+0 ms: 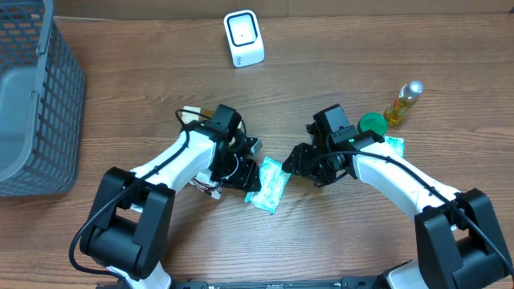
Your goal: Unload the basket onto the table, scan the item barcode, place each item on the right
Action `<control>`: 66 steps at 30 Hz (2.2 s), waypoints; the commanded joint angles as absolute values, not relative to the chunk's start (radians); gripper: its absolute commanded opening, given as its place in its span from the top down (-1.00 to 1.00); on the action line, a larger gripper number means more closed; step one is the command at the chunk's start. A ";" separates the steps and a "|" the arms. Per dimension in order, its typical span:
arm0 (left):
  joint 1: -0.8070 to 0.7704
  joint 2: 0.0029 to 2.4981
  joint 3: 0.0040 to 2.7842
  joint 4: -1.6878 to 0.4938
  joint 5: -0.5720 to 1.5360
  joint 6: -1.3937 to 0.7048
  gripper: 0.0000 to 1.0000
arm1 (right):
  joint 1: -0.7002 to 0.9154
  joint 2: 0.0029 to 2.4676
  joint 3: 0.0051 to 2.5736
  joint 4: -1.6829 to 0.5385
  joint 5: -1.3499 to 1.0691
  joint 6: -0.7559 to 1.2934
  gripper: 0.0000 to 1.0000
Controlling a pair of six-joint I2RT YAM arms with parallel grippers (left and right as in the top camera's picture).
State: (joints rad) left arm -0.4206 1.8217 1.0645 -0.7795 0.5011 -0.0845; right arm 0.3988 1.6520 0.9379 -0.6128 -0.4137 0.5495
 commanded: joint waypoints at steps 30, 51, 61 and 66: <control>-0.472 1.895 1.049 -0.751 0.412 -0.234 0.13 | 0.393 1.637 0.955 -0.620 -0.404 0.549 -0.08; -0.470 1.908 1.049 -0.754 0.408 -0.244 0.43 | 0.393 1.815 0.955 -0.498 -0.546 0.628 -0.06; -0.470 1.908 1.049 -0.754 0.407 -0.244 0.42 | 0.393 1.815 0.950 -0.409 -0.608 0.620 0.10; -0.470 1.908 1.049 -0.755 0.407 -0.244 0.42 | 0.391 1.815 0.888 -0.331 -0.600 0.620 0.09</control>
State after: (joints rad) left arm -0.4652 1.8687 1.0649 -0.7521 0.4412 -0.2348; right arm 0.3950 1.8091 0.9310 -0.3576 -0.5808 0.6285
